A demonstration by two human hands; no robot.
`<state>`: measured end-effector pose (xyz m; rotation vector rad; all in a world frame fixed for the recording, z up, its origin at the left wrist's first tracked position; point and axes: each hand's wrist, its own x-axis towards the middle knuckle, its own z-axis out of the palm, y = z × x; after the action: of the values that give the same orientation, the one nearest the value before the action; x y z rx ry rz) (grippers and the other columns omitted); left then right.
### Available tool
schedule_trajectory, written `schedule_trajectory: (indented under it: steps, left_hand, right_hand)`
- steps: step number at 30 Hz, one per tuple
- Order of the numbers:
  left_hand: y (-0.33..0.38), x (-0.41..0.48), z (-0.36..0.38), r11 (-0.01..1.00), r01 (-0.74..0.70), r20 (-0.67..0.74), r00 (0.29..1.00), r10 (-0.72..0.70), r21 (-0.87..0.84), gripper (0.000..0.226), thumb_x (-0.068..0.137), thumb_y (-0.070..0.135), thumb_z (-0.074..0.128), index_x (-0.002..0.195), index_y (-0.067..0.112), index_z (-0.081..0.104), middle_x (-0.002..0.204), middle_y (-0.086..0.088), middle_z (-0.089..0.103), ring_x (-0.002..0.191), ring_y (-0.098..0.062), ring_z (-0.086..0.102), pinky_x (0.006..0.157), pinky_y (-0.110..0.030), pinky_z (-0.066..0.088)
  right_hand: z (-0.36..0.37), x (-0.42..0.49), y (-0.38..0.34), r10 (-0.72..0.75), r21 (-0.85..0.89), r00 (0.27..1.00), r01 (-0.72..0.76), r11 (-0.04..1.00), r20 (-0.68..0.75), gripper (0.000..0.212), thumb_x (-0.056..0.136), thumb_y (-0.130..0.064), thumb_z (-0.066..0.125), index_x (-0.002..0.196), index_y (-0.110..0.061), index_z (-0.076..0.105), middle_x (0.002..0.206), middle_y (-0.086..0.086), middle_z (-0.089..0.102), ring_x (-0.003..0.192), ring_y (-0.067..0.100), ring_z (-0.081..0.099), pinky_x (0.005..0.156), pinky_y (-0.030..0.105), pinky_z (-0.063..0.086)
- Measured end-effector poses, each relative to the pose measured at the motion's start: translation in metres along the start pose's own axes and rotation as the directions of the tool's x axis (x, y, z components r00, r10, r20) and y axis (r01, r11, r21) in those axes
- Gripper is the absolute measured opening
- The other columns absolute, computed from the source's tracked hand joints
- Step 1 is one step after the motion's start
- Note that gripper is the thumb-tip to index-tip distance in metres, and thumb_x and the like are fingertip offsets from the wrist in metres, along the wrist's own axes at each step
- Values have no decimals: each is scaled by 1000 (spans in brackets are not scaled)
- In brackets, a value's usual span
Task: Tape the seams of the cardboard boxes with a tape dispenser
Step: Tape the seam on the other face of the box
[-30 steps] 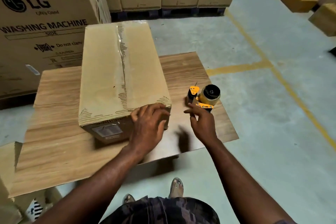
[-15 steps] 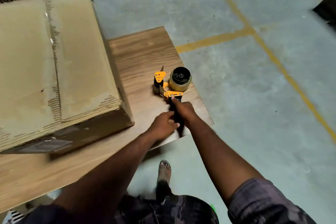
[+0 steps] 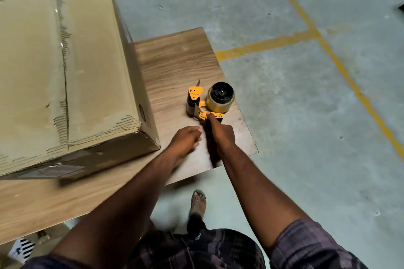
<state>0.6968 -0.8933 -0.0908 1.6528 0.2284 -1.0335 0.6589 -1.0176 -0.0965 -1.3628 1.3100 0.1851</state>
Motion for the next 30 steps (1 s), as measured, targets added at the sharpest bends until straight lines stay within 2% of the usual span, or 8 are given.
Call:
schedule_trajectory:
  steps: [5,8,11,17,21,24,27,30]
  left_hand:
    - [32,-10,-16,878,86,-4,995,-100,-470,29,104,38,47,106,11,57,102,-11,66,96,-19,64,89,-31,53]
    - [56,-28,-19,774,53,24,999,-49,-631,41,103,48,45,104,10,60,88,-9,72,84,-17,65,73,-27,53]
    - [82,-54,-20,673,-77,-44,997,66,-735,26,104,34,47,98,16,64,79,0,68,73,-11,59,65,-22,49]
    - [102,-113,-41,577,-92,55,971,232,-811,17,93,8,47,96,5,63,83,-8,70,71,-15,66,67,-22,57]
    - [101,-146,-67,652,-125,99,950,296,-748,39,90,33,47,80,7,75,82,-9,69,68,-18,66,64,-24,57]
    - [91,-162,-86,728,-231,-49,964,263,-645,34,100,35,46,88,12,69,69,-3,70,58,-12,65,54,-21,54]
    - [80,-177,-108,698,-270,-174,963,208,-663,28,102,19,41,86,11,62,62,-2,70,52,-10,67,50,-19,56]
    - [65,-193,-137,630,-290,-210,957,200,-720,36,100,16,40,73,10,64,60,-4,68,52,-13,69,52,-24,58]
  right_hand:
    - [-10,-15,5,-177,133,983,170,976,42,41,81,-52,78,62,-19,61,55,-9,60,54,11,54,55,26,39]
    - [-24,-30,-7,-382,185,915,357,916,126,18,84,-36,81,79,-21,73,67,-11,69,64,7,63,67,27,50]
    - [-38,-54,-28,-528,174,821,499,849,217,10,89,-28,79,90,-19,77,78,-5,75,76,11,70,76,28,56]
    - [-60,-97,-55,-694,166,683,675,719,228,33,79,-39,76,98,-12,73,82,2,73,73,13,67,73,30,54]
    - [-65,-119,-70,-695,147,611,701,697,379,29,75,-28,79,101,-17,76,81,10,69,68,22,52,60,38,44]
    - [-53,-139,-78,-695,93,536,756,648,479,28,77,-18,83,103,-9,75,82,20,71,72,21,55,64,36,43]
    - [-35,-164,-81,-720,70,480,807,586,501,21,84,-1,77,104,0,71,68,-1,65,56,-1,55,51,14,41]
    - [-11,-181,-78,-744,39,444,846,532,499,27,79,-6,80,103,-6,70,81,4,72,70,9,67,59,26,52]
